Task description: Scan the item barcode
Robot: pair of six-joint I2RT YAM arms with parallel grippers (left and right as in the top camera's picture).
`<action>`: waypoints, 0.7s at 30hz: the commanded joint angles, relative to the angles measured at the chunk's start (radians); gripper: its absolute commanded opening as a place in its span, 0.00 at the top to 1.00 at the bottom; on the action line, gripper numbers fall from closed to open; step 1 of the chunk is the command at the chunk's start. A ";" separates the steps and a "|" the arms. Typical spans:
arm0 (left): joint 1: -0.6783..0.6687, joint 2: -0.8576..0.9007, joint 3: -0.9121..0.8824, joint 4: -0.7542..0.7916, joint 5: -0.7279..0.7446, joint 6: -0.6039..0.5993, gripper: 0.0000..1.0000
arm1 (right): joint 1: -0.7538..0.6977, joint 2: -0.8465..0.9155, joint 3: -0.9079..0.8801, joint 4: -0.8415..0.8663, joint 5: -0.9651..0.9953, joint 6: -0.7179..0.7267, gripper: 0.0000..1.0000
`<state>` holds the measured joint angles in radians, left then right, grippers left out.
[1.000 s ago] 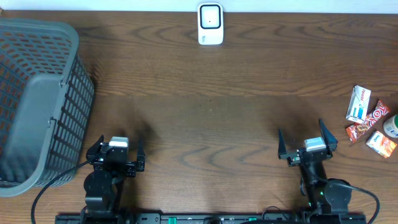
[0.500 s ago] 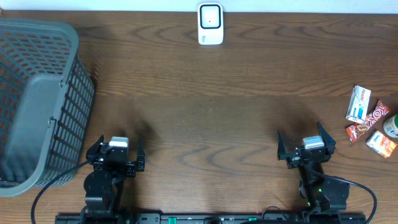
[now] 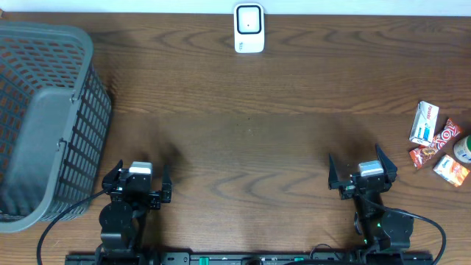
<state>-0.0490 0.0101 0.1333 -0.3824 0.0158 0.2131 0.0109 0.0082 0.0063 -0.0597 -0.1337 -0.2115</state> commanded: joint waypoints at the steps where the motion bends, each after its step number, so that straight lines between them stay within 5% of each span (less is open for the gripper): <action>1: -0.004 -0.006 -0.014 -0.021 -0.012 0.002 0.00 | 0.010 -0.003 -0.001 -0.005 0.013 0.016 0.01; 16: -0.003 -0.008 -0.045 0.119 -0.023 -0.026 0.00 | 0.010 -0.003 -0.001 -0.005 0.013 0.016 0.01; 21: -0.004 -0.008 -0.127 0.313 -0.023 -0.040 0.00 | 0.010 -0.003 -0.001 -0.005 0.013 0.016 0.01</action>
<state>-0.0490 0.0093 0.0696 -0.1364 0.0006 0.1940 0.0109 0.0082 0.0063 -0.0597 -0.1329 -0.2111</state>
